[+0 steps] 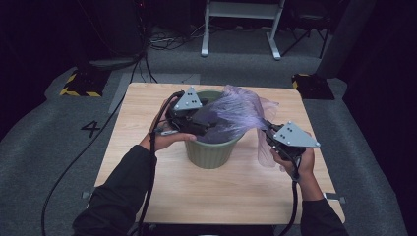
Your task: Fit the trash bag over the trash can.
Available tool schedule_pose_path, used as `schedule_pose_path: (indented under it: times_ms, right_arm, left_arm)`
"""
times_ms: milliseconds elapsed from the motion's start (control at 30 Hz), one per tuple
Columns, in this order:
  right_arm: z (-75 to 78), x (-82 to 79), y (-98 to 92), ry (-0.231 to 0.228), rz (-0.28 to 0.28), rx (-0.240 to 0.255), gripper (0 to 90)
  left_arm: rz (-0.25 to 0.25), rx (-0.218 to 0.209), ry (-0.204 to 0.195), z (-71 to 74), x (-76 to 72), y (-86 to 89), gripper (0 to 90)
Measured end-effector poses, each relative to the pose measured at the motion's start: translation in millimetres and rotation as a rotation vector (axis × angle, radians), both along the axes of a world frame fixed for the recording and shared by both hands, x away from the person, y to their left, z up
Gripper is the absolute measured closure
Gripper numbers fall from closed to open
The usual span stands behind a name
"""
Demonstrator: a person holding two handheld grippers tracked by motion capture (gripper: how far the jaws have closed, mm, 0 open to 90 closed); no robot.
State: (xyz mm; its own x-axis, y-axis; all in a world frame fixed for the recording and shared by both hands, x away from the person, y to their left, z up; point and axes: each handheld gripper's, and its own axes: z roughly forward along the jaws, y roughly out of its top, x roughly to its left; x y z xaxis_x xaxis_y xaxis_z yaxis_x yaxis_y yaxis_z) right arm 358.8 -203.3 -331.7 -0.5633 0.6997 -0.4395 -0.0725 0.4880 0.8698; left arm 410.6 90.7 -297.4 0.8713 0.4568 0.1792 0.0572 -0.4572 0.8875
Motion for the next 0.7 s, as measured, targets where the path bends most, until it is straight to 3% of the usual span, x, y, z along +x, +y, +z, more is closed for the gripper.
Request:
schedule_pose_path:
  times_ms: [167, 333, 467, 600, 667, 700]
  right_arm:
    - [4.1, -1.8, 14.4, -0.010, 0.041, -0.023, 86.5]
    - [6.4, -6.9, 30.0, -0.013, 0.096, -0.062, 84.7]
    - [9.3, -11.8, 36.4, -0.017, 0.124, -0.069, 81.5]
    - [9.2, -15.3, 39.3, -0.019, 0.132, -0.076, 75.2]
    - [8.4, -16.2, 38.8, -0.009, 0.144, -0.066, 65.4]
    - [8.0, -16.2, 38.1, -0.002, 0.144, -0.060, 61.5]
  left_arm:
    - [-0.044, 0.031, -0.027, 2.9, -12.9, -18.9, 26.9]
    - [-0.075, 0.071, -0.032, 1.0, -17.3, -31.6, 37.2]
    - [-0.077, 0.119, -0.038, -3.1, -15.9, -34.2, 54.0]
    - [-0.070, 0.155, -0.070, -8.6, -16.9, -33.4, 76.6]
    - [-0.059, 0.168, -0.085, -10.5, -17.5, -32.3, 88.3]
    - [-0.058, 0.171, -0.090, -11.4, -17.9, -31.1, 89.5]
